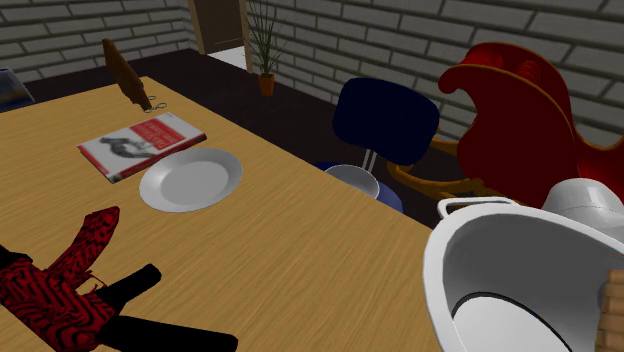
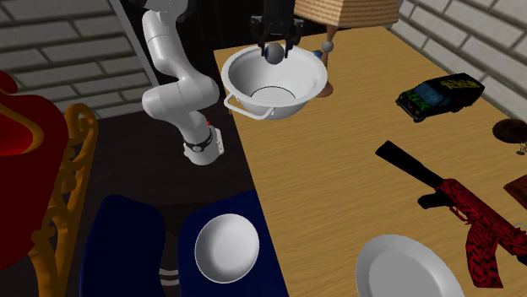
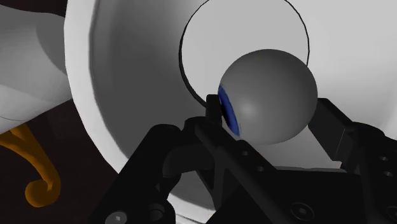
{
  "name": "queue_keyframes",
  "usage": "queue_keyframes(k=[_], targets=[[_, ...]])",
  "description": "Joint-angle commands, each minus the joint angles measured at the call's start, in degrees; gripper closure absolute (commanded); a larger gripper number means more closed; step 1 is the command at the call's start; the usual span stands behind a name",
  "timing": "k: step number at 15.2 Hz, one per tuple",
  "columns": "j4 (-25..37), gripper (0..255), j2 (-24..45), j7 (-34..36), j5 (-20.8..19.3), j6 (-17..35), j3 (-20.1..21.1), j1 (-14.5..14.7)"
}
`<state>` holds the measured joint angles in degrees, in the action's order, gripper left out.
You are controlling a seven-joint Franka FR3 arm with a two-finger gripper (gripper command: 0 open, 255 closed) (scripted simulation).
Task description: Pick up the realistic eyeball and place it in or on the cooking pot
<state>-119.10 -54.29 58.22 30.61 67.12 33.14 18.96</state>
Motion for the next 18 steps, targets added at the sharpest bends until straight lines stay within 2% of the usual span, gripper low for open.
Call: queue_keyframes(k=[1,5,13,14,18], targets=[[-1.8,255,-0.9,-0.2,0.5,1.1,0.5,0.3],[-6.0,255,-2.7,-0.8,1.4,3.4,1.4,0.9],[-6.0,255,-2.5,-0.7,1.3,3.6,1.3,1.2],[-6.1,0,-2.6,-0.7,1.3,3.6,1.2,1.2],[-6.3,0,-2.9,-0.8,1.2,3.5,1.1,1.3]])
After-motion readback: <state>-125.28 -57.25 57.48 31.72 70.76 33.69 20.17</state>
